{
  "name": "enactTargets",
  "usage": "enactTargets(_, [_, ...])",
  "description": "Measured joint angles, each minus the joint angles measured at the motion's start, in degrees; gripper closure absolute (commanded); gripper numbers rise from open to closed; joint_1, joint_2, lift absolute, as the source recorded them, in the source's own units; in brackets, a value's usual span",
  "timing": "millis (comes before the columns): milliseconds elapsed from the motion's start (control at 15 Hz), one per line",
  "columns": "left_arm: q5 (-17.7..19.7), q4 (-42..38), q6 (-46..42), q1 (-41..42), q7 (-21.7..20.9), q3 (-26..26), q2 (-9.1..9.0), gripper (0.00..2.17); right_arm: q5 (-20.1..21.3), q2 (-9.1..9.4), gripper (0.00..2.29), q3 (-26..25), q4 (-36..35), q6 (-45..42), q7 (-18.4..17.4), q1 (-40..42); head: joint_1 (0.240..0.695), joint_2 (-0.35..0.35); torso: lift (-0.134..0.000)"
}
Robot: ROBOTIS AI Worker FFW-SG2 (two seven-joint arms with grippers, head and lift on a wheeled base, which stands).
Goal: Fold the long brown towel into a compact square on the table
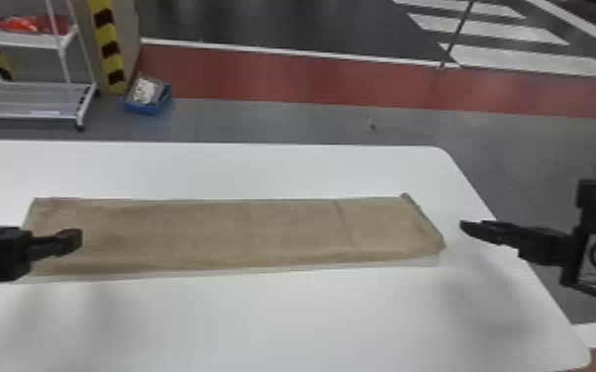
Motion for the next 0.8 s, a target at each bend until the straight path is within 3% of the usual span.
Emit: enactTargets(800, [0.0,1.8,-0.3,-2.3,-0.3,-0.5,0.03,0.23,0.9,-0.59,0.27,0.7,1.4,-0.8,0.0,-0.9,0.695,-0.205,-0.128])
